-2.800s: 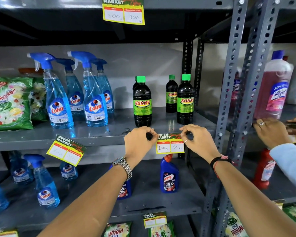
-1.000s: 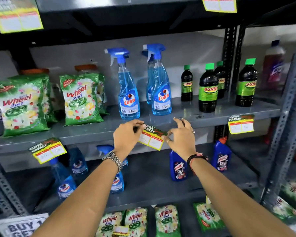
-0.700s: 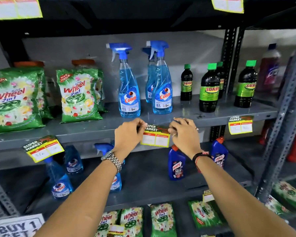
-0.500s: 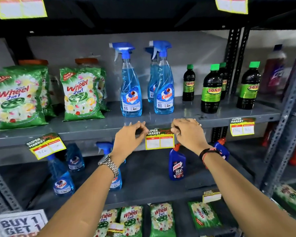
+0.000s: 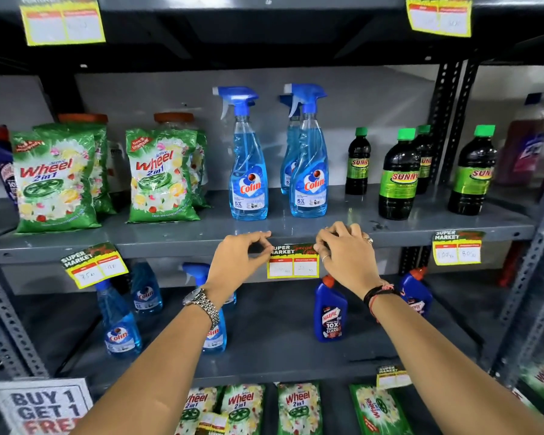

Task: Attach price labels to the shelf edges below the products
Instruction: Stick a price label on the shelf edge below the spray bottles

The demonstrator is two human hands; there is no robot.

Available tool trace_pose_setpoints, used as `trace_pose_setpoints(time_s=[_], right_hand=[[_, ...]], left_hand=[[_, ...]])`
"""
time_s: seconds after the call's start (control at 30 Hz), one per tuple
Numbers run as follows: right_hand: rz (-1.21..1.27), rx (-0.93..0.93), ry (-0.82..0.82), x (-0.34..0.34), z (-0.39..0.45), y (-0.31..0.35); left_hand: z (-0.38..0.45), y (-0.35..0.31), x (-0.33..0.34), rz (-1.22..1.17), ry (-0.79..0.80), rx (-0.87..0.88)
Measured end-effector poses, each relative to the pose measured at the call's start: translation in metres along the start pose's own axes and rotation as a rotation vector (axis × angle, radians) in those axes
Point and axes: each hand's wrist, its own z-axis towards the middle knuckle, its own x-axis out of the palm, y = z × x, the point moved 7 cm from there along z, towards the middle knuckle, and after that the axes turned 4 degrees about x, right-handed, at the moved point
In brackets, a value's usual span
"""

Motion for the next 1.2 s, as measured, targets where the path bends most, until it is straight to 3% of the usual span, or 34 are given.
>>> trace_pose_setpoints(time_s=[0.47,0.8,0.93,1.2], right_hand=[[-0.025,0.047,-0.034,0.000,0.014,0.007],[0.077,0.139,-0.104,-0.001,0.020,0.008],[0.013,0.154,-0.075,0.000,0.028,0.007],[0.172,0.076,-0.022,-0.006,0.028,-0.004]], left_hand=[[0.011,0.009,0.001,0.057,-0.144,-0.120],[0.012,-0.012,0.002,0.225,-0.220,-0.172],[0.012,-0.015,0.005,0.238,-0.219,-0.195],[0.006,0.004,0.004,0.120,-0.129,-0.171]])
